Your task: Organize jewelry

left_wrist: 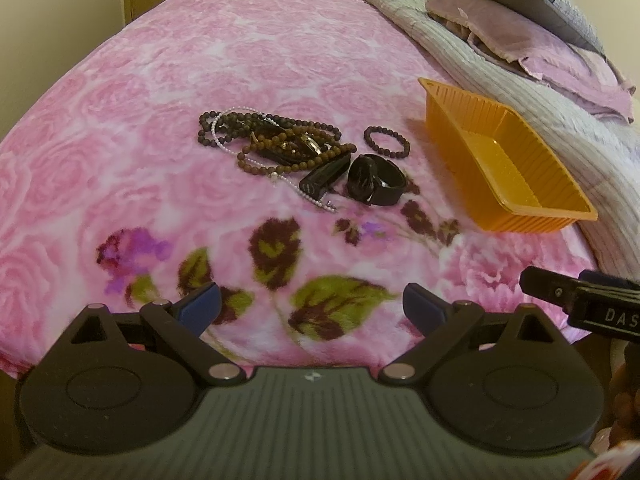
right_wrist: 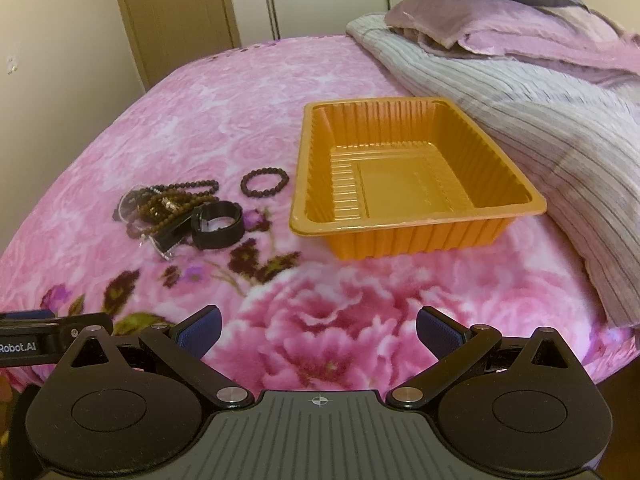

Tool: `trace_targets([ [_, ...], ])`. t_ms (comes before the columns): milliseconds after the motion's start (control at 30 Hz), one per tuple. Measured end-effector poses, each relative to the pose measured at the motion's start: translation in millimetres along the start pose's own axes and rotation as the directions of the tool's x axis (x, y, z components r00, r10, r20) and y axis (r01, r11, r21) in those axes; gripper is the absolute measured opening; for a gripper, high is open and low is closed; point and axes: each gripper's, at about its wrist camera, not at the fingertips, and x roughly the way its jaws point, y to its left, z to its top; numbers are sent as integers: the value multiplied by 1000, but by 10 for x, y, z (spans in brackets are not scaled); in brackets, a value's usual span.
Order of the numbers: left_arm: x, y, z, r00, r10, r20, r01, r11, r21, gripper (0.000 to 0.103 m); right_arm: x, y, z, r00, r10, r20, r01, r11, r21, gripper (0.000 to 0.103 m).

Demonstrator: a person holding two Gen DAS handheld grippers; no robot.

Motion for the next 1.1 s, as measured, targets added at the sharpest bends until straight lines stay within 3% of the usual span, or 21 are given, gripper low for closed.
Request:
trace_targets([
  [167,18,79,30,999,-34,15,35,998,-53,97,-95,-296,11,997,7,78,-15,994,108,102],
  [333,89,96,84,999,-53,13,54,995,-79,97,-222,-736,83,976,-26,216,-26,972,233,102],
  [433,142,93,107,998,-63,12,64,994,-94,97,-203,-1059,183,965,-67,252,-14,953,304,101],
  [533,204,90,122,997,-72,19,73,991,-110,97,-106,-1327,309,960,-105,260,13,942,334,85],
  [700,315,64,150,992,-117,43,121,982,-142,97,131,-1614,440,961,-116,250,31,947,318,77],
  [767,346,46,160,987,-146,72,156,976,-149,97,263,-1652,475,966,-106,237,29,951,306,65],
  [1100,536,-72,220,969,-225,105,241,956,-171,97,676,-1791,466,981,-58,185,0,955,298,40],
])
